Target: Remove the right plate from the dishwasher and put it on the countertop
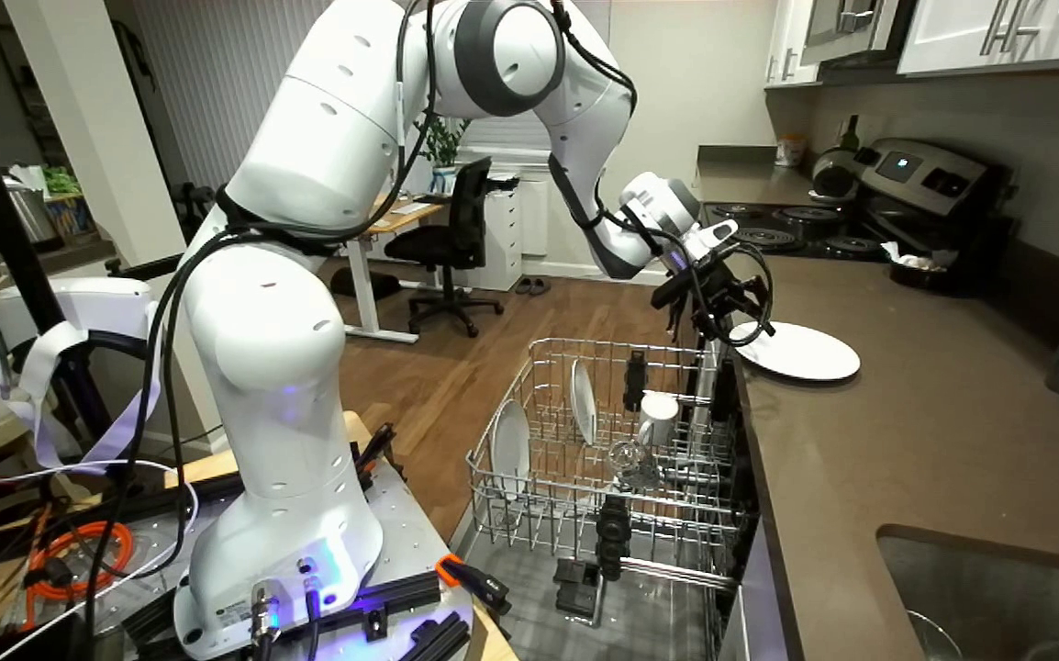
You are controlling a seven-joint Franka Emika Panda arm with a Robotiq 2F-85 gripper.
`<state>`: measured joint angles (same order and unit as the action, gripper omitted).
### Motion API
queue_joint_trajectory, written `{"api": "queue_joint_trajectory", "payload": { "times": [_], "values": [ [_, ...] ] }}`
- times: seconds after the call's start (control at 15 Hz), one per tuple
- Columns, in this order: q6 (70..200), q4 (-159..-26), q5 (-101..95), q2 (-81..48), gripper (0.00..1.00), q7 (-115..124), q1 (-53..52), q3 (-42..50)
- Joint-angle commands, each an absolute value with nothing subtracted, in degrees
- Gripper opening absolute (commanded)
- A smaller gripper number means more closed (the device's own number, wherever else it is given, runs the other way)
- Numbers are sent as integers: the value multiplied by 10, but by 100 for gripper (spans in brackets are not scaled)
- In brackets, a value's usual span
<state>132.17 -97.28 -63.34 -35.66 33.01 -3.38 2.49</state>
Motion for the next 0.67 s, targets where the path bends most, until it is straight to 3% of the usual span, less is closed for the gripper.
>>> {"api": "queue_joint_trajectory", "payload": {
  "times": [0.0, 0.2, 0.6],
  "values": [
    [1344, -984, -592, -349, 86, 280, -24, 12],
    [1349, -988, -561, -343, 94, 246, -23, 9],
    [1354, -997, -507, -345, 92, 210, -35, 8]
  ]
}}
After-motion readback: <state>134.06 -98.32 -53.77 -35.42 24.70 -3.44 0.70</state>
